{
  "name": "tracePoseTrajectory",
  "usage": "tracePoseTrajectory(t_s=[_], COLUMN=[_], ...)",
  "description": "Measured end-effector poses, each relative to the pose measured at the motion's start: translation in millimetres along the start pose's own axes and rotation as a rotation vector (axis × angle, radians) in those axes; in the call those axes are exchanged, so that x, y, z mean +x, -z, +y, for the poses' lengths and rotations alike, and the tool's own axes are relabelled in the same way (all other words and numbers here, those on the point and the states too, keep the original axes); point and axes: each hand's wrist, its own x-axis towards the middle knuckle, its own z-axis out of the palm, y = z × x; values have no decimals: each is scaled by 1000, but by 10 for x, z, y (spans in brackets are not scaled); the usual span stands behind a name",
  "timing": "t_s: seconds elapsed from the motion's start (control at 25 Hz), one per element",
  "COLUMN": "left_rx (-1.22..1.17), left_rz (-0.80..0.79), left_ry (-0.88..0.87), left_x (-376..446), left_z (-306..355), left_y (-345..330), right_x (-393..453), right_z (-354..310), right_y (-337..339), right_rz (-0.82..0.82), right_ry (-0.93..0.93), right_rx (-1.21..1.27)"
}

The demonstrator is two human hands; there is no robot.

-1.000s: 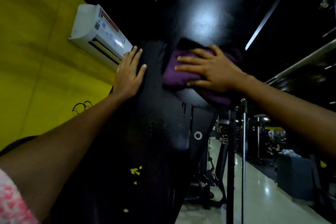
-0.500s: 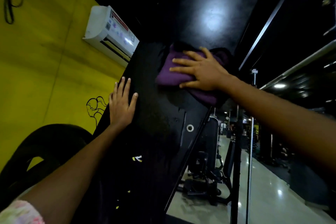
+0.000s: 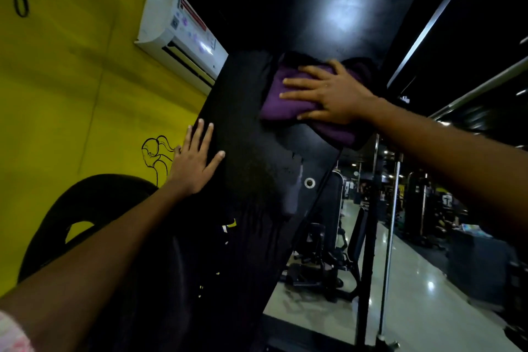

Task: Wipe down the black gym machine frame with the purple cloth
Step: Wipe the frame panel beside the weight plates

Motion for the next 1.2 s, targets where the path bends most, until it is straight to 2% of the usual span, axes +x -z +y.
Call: tracePoseTrajectory(t_s=[0.08,0.16,0.2,0.32,0.36,0.4,0.52,0.6,0.68,0.84,0.92,0.96,1.04,1.12,1.2], left_rx=[51,81,103,329,416,479,448,298,227,220,201,195,189,186,175], left_rz=[-118,-241,-283,-297,-287,-284,-347,-397,-409,-408,-426,-427,-426,-433,-436], left_ry=[-82,-127,-133,-122,-97,-54,84,103,99,132,136,133,125,125,128], left_x=[-4,-55,-77,-148,-169,-186,-229,-232,-238,-246,-247,-237,-223,-228,-216], left_z=[-133,-243,-282,-261,-239,-228,-225,-249,-242,-241,-253,-258,-274,-282,-282], left_y=[130,269,319,391,386,369,356,337,315,327,324,318,305,293,289], right_x=[153,318,371,358,365,395,609,840,960,894,845,840,920,1128,1366], right_z=[-140,-459,-558,-377,-227,-94,-77,-382,-664,-637,-416,-302,-166,-233,-405], right_y=[-16,-10,-20,56,97,116,88,45,15,18,77,92,88,88,52], right_rz=[2,-18,-38,-150,-161,-144,-46,0,-37,-197,-211,-190,-111,-38,5], right_ry=[-340,-475,-439,-100,-48,-81,-498,-640,-586,-107,-20,-63,-279,-537,-682], right_rx=[34,50,63,53,58,60,98,104,110,72,80,79,81,103,108])
